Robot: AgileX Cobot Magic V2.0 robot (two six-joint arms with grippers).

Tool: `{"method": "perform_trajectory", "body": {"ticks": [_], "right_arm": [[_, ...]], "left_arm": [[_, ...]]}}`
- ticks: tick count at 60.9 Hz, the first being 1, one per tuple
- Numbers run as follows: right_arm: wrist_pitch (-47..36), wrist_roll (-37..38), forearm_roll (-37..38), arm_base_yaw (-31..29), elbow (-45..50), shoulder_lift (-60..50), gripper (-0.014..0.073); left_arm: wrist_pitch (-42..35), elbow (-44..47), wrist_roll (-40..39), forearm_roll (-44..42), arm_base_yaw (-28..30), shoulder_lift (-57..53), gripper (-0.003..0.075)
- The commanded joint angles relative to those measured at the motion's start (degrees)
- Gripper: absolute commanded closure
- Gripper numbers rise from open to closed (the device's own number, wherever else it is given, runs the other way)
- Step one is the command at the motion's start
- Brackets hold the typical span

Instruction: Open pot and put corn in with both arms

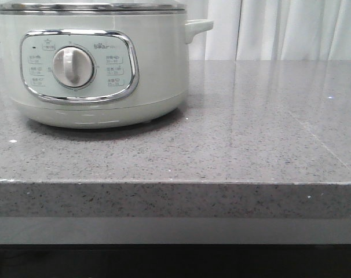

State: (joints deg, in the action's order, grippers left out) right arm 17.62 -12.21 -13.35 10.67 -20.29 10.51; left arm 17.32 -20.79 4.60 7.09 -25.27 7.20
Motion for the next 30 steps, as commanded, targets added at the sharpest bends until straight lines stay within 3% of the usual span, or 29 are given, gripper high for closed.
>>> {"method": "perform_trajectory", "body": {"ticks": [1, 23, 30], "right_arm": [[-4.4, -0.5, -0.2, -0.2, -1.5, 0.5, 0.0666], [-4.4, -0.5, -0.2, -0.2, -1.5, 0.5, 0.0666], [-4.4, -0.5, -0.2, -0.2, -1.5, 0.5, 0.0666]], "left_arm": [[-5.0, -1.5, -0.4, 0.7, -0.4, 0.6, 0.0739], [-5.0, -0.6, -0.4, -0.9, -0.4, 0.5, 0.0739], [-5.1, 3.0, -0.4, -3.5, 3.0, -1.1, 0.0739]]}}
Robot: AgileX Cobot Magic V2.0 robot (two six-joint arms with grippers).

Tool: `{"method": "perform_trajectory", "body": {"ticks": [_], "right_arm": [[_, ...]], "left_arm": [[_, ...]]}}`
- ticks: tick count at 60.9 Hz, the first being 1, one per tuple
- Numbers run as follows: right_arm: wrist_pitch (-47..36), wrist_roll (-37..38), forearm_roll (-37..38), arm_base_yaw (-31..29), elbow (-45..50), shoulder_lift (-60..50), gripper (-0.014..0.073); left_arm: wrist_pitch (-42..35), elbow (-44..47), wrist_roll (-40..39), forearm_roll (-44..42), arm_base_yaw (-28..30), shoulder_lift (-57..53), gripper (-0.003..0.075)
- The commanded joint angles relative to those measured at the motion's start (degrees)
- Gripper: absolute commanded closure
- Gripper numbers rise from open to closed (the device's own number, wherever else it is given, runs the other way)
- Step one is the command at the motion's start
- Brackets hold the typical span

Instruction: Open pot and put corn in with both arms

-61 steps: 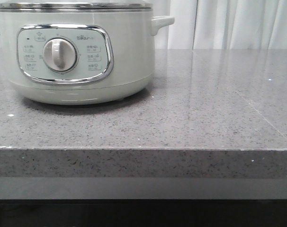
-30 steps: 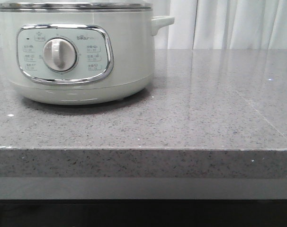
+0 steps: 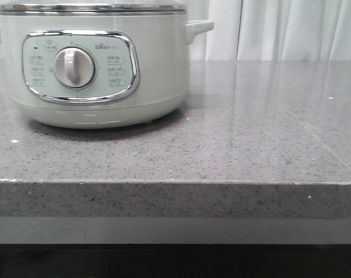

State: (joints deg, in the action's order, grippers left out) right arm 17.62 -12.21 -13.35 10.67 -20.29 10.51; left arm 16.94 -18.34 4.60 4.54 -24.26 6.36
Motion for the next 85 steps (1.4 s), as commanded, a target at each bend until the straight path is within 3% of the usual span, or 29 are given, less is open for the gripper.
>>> {"method": "perform_trajectory", "body": {"ticks": [1, 10, 24, 34, 85], "right_arm": [[-4.4, -0.5, -0.2, -0.2, -1.5, 0.5, 0.0666], [-4.4, -0.5, -0.2, -0.2, -1.5, 0.5, 0.0666], [-4.4, -0.5, -0.2, -0.2, -1.5, 0.5, 0.0666], [-4.4, -0.5, -0.2, -0.2, -1.5, 0.5, 0.0666], [-4.4, -0.5, -0.2, -0.2, -1.5, 0.5, 0.0666]], "left_arm": [[-4.8, 1.1, -0.4, -1.0, 2.9, -0.7, 0.0739], [-5.9, 8.2, -0.4, -1.0, 10.6, -5.2, 0.0739], [-14.6, 18.8, -0.4, 0.5, 19.6, -8.0, 0.0739], [-13.0, 18.7, -0.4, 1.2, 23.1, -8.1, 0.0739], [-13.0, 18.7, -0.4, 1.2, 23.9, -8.0, 0.0739]]}}
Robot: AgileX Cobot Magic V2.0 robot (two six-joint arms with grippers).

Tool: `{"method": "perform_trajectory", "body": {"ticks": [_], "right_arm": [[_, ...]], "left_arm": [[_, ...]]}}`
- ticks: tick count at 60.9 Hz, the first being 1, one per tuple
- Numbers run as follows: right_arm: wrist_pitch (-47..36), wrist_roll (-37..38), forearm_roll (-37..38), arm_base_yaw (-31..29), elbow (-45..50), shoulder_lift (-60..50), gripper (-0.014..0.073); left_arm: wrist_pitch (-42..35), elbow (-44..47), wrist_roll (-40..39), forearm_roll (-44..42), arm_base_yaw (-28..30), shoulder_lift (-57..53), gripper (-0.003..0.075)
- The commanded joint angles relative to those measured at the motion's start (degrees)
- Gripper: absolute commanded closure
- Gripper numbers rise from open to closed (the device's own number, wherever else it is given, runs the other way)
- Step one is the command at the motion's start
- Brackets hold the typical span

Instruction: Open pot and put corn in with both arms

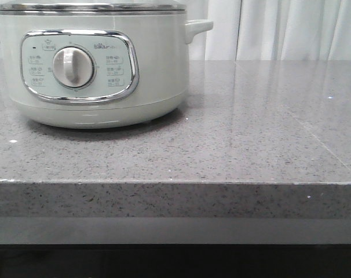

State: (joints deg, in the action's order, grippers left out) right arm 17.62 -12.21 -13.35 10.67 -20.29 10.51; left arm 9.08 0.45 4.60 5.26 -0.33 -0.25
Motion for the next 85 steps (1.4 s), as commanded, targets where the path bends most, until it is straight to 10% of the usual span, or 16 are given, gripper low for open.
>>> {"method": "perform_trajectory", "body": {"ticks": [1, 85], "right_arm": [[-4.4, -0.5, -0.2, -0.2, -1.5, 0.5, 0.0666], [-9.6, 2.0, 2.4, -15.3, 21.7, -12.3, 0.0666]], "left_arm": [[-5.1, -0.1, -0.4, 0.5, 0.0, -1.3, 0.0739], [-5.1, -0.1, -0.4, 0.5, 0.0, -1.3, 0.0739]]}}
